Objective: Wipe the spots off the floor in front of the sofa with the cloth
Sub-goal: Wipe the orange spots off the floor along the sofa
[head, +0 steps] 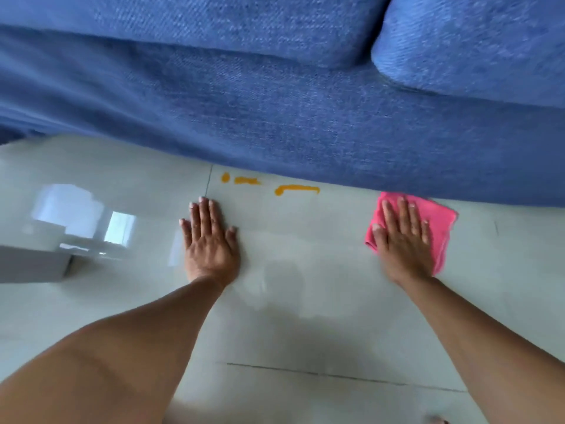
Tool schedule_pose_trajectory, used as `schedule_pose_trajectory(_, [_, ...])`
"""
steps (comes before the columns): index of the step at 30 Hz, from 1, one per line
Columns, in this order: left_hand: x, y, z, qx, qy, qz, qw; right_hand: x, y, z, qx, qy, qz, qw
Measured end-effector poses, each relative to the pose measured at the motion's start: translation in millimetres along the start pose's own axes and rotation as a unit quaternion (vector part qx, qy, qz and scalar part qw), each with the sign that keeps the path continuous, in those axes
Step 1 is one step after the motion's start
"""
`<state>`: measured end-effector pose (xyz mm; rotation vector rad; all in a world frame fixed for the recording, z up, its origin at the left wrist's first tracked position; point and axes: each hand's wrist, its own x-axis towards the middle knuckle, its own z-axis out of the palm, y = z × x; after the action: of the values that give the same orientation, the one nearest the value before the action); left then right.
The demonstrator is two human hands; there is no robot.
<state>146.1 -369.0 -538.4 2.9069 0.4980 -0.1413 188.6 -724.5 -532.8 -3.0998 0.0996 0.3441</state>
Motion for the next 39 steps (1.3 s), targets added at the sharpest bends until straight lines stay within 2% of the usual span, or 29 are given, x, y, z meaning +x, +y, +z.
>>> schedule_pose_trajectory(2, [0,2,2,0.001,0.004,0.007,1.000,36,-40,-6,0.028,0.014,0.065,0.997])
schedule_pose_trajectory(5, [0,-1,2,-0.002,-0.003,0.007,1.000,69,-127,-16,0.072,0.020,0.049,0.996])
schedule_pose_trajectory(8, [2,-5,5,-0.004,-0.004,0.009,1.000,57,-205,-10,0.065,0.013,-0.065,0.996])
schedule_pose_trajectory(10, [2,-6,6,-0.012,-0.007,0.011,1.000,25,-232,-1,0.041,0.009,-0.170,0.985])
schedule_pose_trajectory(13, [1,-8,6,-0.024,-0.012,0.011,1.000,-33,-203,11,0.019,-0.012,-0.317,0.948])
schedule_pose_trajectory(15, [1,-9,5,-0.028,-0.010,0.010,1.000,-52,-152,14,-0.001,-0.015,-0.361,0.933])
schedule_pose_trajectory(17, [1,-7,6,-0.026,-0.009,0.011,1.000,-43,-101,12,-0.022,0.001,-0.318,0.948])
schedule_pose_trajectory(19, [2,-6,7,-0.026,-0.009,0.006,1.000,-11,-75,7,-0.037,0.003,-0.206,0.978])
schedule_pose_trajectory(21, [2,-6,7,-0.025,-0.006,0.007,1.000,28,-90,-1,-0.027,0.010,-0.085,0.996])
schedule_pose_trajectory(23, [2,-6,6,-0.029,-0.009,0.012,0.999,54,-135,-9,0.011,0.020,-0.013,1.000])
schedule_pose_trajectory(25, [2,-7,4,-0.040,-0.005,0.016,0.999,52,-189,-7,0.024,0.009,-0.036,0.999])
schedule_pose_trajectory(28, [7,-17,-10,-0.092,0.008,0.017,0.996,-10,-241,13,0.011,0.013,-0.204,0.979])
schedule_pose_trajectory(30, [9,-35,-19,-0.093,0.015,0.035,0.995,-61,-230,21,0.005,-0.013,-0.318,0.948])
schedule_pose_trajectory(32, [11,-57,-20,-0.061,0.015,0.020,0.998,-88,-185,24,-0.002,-0.029,-0.381,0.924])
schedule_pose_trajectory(33, [10,-65,-18,-0.049,0.012,-0.017,0.999,-90,-159,23,-0.006,-0.034,-0.381,0.924])
schedule_pose_trajectory(35, [10,-72,-11,-0.030,0.006,-0.088,0.996,-68,-116,17,-0.017,-0.019,-0.316,0.948])
schedule_pose_trajectory(37, [10,-71,-7,-0.014,0.004,-0.096,0.995,-25,-103,8,-0.019,0.001,-0.197,0.980])
schedule_pose_trajectory(39, [11,-71,-6,-0.011,0.005,-0.090,0.996,21,-128,-2,-0.003,0.021,-0.095,0.995])
